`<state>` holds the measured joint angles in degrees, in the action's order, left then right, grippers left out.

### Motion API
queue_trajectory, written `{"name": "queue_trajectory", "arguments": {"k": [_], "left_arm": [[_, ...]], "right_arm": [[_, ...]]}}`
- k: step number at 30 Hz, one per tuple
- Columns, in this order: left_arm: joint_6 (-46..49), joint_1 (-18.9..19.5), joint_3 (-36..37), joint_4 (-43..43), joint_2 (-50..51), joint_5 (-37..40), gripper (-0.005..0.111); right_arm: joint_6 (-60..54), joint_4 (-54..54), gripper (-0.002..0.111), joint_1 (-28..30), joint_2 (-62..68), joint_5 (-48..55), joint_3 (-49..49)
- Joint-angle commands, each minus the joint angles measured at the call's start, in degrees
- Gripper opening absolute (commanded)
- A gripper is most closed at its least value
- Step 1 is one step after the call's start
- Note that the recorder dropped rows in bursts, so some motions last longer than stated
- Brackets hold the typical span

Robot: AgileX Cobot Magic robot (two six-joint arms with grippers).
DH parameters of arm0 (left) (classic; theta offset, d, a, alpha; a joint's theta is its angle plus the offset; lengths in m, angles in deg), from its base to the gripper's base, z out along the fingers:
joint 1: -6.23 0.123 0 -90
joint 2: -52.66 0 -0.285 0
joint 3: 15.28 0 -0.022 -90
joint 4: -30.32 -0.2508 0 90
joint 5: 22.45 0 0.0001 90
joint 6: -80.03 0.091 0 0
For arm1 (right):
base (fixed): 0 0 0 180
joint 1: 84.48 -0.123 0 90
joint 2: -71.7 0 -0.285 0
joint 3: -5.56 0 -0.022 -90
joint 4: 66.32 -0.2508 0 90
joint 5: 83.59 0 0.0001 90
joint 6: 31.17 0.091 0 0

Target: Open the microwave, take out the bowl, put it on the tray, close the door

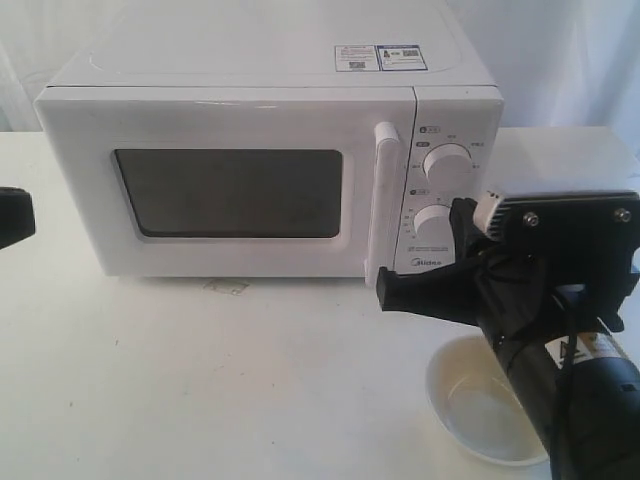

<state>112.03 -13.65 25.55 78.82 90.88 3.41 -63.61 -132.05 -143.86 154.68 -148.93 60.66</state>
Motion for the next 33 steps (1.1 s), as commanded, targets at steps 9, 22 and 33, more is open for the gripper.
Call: {"name": "queue_trajectory", "arguments": {"k": [9,22,33], "left_arm": [[-0.3,-0.2,0.4,0.7,-0.5,0.7,0.0],[-4.1,16.8,3.2,-14.6,-19.9,5.1,0.0],[-30.1,19.9,13.2,-32.2,-23.6,2.2,0.0]], "right_arm": [[-0.3,-0.5,0.0,-0.1,-0.4,-0.1,0.3],[-0.3,-0.4,0.0,-0.1,-0.4,-0.2,0.3],[-0.3,-0.4,0.0,-0.1,-0.4,-0.2,0.3]]}}
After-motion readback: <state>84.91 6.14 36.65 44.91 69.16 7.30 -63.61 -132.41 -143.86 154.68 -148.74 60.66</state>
